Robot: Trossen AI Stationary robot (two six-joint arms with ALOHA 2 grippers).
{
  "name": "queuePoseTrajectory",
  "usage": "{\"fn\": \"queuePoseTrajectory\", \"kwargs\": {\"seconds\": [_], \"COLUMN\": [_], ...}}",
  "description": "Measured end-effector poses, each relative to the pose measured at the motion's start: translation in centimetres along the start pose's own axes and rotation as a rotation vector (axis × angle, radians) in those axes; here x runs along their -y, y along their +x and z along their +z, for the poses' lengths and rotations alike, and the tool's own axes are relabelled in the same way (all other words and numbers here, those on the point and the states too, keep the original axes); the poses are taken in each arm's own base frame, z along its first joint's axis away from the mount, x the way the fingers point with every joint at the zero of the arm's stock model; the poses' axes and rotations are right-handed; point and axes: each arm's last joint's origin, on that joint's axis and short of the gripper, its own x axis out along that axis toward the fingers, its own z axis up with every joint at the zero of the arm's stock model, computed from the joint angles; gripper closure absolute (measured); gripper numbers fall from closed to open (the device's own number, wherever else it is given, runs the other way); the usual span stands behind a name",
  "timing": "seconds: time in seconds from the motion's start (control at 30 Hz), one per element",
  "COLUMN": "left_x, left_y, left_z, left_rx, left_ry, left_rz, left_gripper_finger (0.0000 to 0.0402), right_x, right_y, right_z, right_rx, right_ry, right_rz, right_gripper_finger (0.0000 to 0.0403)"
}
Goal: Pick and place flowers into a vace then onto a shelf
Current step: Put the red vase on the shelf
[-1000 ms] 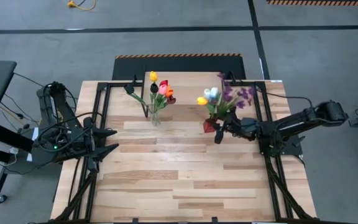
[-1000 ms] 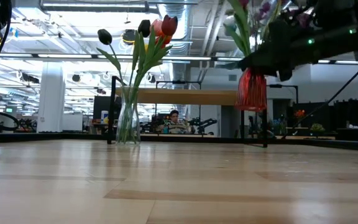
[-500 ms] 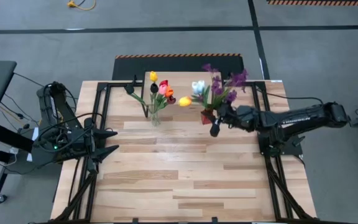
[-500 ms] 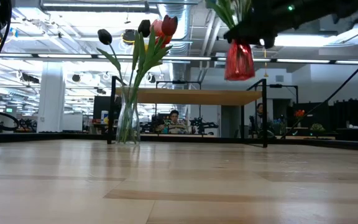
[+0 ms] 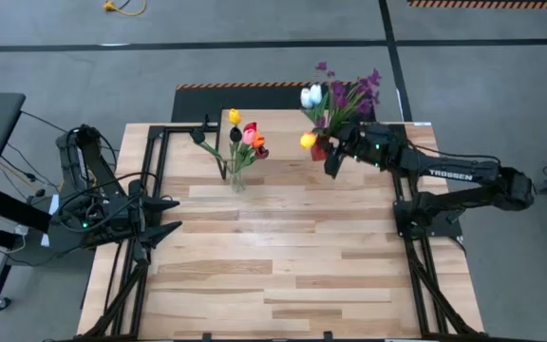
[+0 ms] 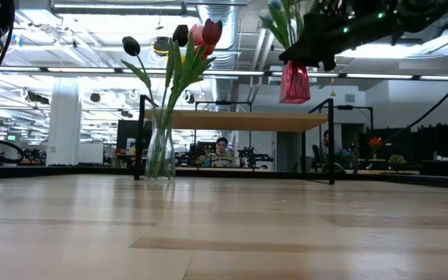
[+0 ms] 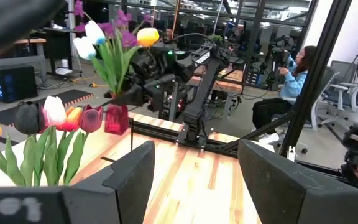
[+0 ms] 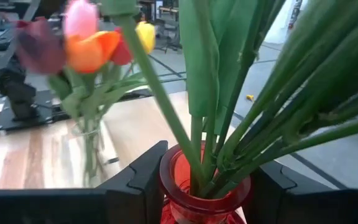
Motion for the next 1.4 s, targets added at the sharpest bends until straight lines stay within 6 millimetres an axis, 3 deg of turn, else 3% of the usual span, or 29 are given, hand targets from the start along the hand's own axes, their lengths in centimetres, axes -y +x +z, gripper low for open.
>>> {"fn": "queuePoseTrajectory", "kwargs": {"seconds": [0.23,0.37,0.53,0.7,1.03,1.4], "left_x": [0.0,0.0,0.0,0.0,0.0,0.0], "left_y": [0.0,0.0,0.0,0.0,0.0,0.0], "left_z": [0.0,0.0,0.0,0.0,0.0,0.0], "left_rx": [0.0,0.002,0.002,0.002,0.001,0.001], "left_ry": [0.0,-0.001,-0.002,-0.003,-0.01,-0.011], "left_rz": [0.001,0.004,0.004,0.004,0.003,0.003], "left_gripper_finger": [0.018,0.018,0.018,0.018,0.018,0.018], "right_x": [3.3,4.6,5.2,5.3,5.4,5.3], "right_y": [0.6,1.4,2.7,3.7,3.8,3.8], "right_z": [-0.5,-1.1,-2.0,-2.2,-2.1,-2.5], "right_rx": [-0.002,0.009,-0.028,-0.049,-0.052,-0.096], "right_ry": [0.024,0.033,0.049,0.049,0.012,-0.027], "right_rz": [-0.021,0.0,0.017,0.019,0.016,0.023], "right_gripper_finger": [0.0236,0.0252,0.0252,0.0227,0.0249,0.0144]}}
